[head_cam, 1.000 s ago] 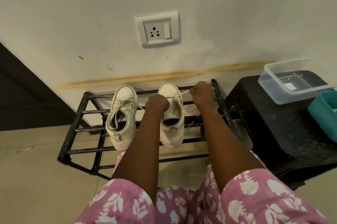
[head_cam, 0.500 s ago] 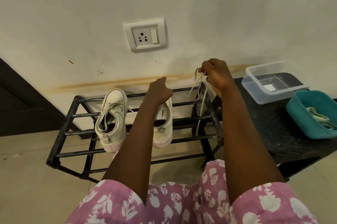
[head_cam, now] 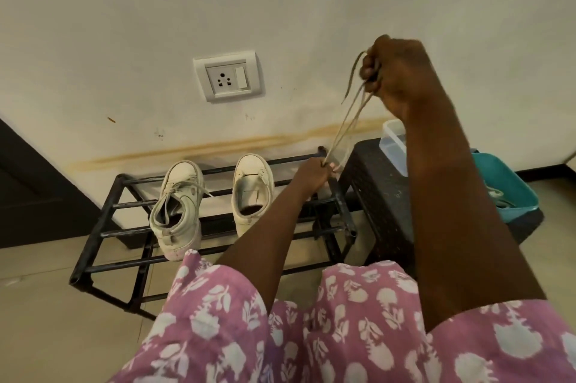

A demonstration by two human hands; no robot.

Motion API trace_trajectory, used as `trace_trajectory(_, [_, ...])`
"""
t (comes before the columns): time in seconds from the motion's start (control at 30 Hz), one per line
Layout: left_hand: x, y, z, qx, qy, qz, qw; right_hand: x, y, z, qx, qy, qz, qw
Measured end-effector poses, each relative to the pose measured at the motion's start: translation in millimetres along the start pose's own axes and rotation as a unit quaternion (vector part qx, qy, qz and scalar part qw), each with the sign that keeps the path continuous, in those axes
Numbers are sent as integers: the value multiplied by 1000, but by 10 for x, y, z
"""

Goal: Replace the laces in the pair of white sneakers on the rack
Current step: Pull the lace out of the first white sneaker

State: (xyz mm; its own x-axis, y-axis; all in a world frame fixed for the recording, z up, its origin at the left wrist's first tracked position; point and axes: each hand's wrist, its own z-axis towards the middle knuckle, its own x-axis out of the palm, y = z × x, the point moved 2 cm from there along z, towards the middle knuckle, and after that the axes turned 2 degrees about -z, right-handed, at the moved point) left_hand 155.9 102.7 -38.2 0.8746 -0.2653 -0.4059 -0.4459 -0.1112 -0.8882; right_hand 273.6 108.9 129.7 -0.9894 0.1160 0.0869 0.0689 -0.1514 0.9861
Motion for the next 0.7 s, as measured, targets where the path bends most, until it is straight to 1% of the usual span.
trace_trajectory(0.07, [-38, -12, -20, -2, 24, -32, 999, -225, 148, 2, -21, -1, -74, 997])
trace_trajectory(0.13, [-86, -37, -37, 5, 38, -37, 999, -474, 244, -18, -29, -7, -153, 988])
trace_trajectory(0.23, [-164, -80, -67, 11, 39, -9, 999, -844, 295, -52, -28, -48, -235, 970])
trace_trajectory(0.3, [-205, -99, -71, 9, 49, 37, 998, -1072, 310, -89, -25, -76, -287, 955])
trace_trajectory(0.37, [-213, -134, -80, -18, 73, 76, 994, -1271, 316, -128, -14, -93, -344, 934])
trace_trajectory(0.43, [-185, -243, -101, -58, 83, 76, 992, -1406, 315, -149, 4, -92, -384, 919])
trace_trajectory(0.5, [-92, -460, -105, -57, 69, 23, 996, -1476, 313, -177, 40, -58, -400, 914])
trace_trajectory(0.57, [56, -785, -123, -22, 71, -38, 996, -1476, 300, -214, 84, 4, -413, 907])
trace_trajectory(0.63, [242, -1172, -172, 16, 100, -110, 989, -1444, 293, -268, 120, 70, -442, 886])
trace_trajectory(0.7, [424, -1529, -217, 43, 122, -165, 978, -1417, 278, -310, 138, 115, -485, 856])
